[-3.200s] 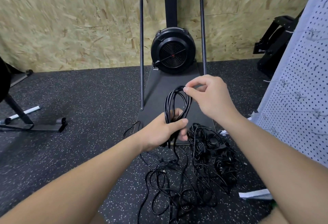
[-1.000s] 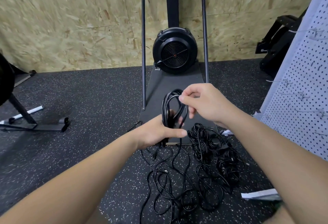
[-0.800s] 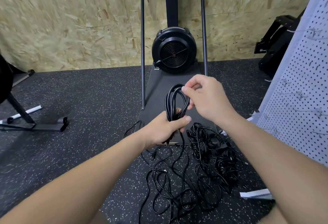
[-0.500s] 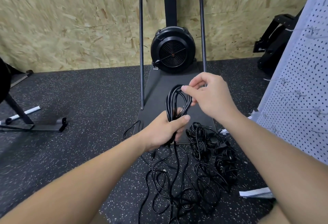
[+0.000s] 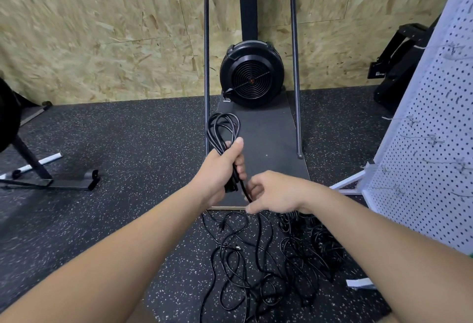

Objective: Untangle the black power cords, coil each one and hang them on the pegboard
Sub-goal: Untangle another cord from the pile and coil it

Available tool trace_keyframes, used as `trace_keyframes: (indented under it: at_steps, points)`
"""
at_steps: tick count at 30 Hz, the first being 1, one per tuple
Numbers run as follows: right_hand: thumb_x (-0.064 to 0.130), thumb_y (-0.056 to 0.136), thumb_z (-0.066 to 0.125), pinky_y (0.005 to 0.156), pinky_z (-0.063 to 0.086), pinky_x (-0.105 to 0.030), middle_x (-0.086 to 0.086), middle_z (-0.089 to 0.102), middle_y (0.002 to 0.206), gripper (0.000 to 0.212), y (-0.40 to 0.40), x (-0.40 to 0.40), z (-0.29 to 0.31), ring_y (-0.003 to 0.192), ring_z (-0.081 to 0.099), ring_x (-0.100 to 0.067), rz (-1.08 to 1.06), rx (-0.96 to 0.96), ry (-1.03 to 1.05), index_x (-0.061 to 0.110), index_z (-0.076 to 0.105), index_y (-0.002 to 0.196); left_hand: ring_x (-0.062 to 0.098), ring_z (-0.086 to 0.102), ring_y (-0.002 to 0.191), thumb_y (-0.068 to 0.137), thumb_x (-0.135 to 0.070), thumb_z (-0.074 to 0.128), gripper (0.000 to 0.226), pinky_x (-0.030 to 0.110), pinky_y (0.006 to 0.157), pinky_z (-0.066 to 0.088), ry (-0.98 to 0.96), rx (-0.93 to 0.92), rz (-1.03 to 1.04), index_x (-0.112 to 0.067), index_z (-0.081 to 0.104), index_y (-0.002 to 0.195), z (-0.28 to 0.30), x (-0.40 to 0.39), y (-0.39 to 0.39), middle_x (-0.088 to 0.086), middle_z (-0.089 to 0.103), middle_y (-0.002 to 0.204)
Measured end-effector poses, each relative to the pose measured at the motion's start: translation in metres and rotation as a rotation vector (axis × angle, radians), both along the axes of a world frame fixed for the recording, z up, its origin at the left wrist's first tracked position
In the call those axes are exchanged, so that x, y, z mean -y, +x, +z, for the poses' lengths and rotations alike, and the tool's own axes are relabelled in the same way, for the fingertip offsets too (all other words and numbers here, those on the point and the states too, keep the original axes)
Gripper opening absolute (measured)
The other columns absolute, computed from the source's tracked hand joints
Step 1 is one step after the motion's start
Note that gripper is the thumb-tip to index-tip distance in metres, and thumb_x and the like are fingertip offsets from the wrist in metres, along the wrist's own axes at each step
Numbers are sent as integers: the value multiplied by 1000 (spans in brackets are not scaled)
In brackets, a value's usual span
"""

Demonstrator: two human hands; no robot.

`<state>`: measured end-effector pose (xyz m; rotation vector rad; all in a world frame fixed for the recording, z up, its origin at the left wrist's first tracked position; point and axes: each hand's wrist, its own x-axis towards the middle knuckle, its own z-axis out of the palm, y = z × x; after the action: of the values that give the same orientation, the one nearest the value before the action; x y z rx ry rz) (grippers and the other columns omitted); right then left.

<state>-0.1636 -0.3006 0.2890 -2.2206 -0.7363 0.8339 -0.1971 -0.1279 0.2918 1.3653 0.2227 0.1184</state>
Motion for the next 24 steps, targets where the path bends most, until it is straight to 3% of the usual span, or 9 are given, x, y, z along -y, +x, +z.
trace_keyframes:
  at_steps: [3,7,11,14,18,21,24]
  points:
    - [32,84,93,79,51,-34,-10,80,114,37,-2,-2,-2,85,66,-17,23,-51,-11,20,74,115,14,39,58,113,-38,61,35,28,54,42,-52,15,92,-22,46,86,6,-10,4,-2,40,70]
    - [17,85,90,76,49,-36,-12,83,89,37,3,-4,-7,77,65,-21,-98,-143,68,13,68,114,18,49,55,111,-46,60,39,33,60,42,185,-15,216,-22,48,82,7,-31,7,-2,48,67]
    - [24,87,88,61,45,-25,-1,79,72,14,6,-3,9,57,65,-11,-156,183,46,20,75,89,18,49,55,109,-45,61,35,33,58,45,175,-40,309,-19,52,87,4,-37,9,-3,50,65]
    - [31,97,82,64,41,-26,6,74,72,16,0,-2,26,61,61,-4,-67,424,48,24,74,84,17,45,54,109,-44,59,35,32,57,42,220,-41,325,-20,50,85,6,-39,11,-3,48,65]
    - [35,108,62,63,53,-31,6,75,74,30,-11,-1,42,55,68,-7,100,420,102,25,72,82,20,42,59,109,-47,59,37,30,56,41,268,-65,216,-21,48,85,7,-37,5,-2,46,67]
    - [40,111,52,73,58,-40,9,76,75,38,-9,1,49,62,66,-6,49,471,162,27,70,81,19,44,62,105,-61,61,45,32,60,39,288,-82,101,-22,56,83,10,-26,-3,-2,50,68]
    - [47,112,45,73,55,-42,6,71,69,45,-1,7,52,61,59,-8,-72,520,155,27,67,79,19,47,68,91,-85,64,66,37,69,40,216,-165,-18,-19,68,92,20,-15,-11,3,55,79]
